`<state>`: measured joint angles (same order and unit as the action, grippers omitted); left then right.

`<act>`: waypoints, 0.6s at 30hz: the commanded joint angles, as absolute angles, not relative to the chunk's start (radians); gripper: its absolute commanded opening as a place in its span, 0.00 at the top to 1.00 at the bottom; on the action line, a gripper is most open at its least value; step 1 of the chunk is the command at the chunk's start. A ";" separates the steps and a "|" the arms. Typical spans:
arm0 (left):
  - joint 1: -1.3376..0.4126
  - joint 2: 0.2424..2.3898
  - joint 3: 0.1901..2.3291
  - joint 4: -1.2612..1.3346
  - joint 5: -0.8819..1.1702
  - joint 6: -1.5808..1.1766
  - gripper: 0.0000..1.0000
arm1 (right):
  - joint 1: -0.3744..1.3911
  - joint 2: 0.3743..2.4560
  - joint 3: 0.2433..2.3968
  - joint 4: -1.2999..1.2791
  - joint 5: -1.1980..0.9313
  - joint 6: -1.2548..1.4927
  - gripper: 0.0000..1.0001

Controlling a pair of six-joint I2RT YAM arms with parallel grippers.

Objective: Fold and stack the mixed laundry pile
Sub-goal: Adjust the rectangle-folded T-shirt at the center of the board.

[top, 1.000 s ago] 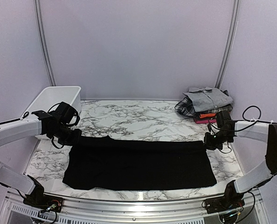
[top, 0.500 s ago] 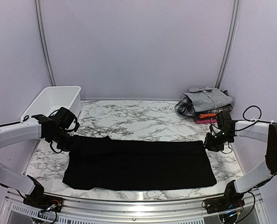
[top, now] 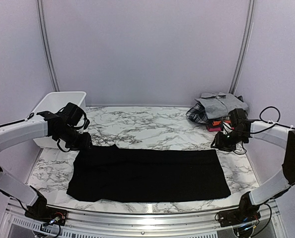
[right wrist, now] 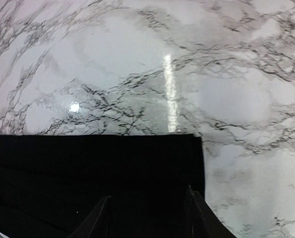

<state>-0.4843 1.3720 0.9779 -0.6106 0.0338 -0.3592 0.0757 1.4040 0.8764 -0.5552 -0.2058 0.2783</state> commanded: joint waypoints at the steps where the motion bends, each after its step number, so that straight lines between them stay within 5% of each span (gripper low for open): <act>1: -0.477 1.492 1.059 -0.571 0.024 -0.355 0.56 | 0.160 1.502 0.927 -0.492 -0.294 0.249 0.58; 18: -0.392 1.769 1.233 -0.590 -0.048 -0.382 0.49 | 0.189 1.581 0.979 -0.530 -0.381 0.201 0.60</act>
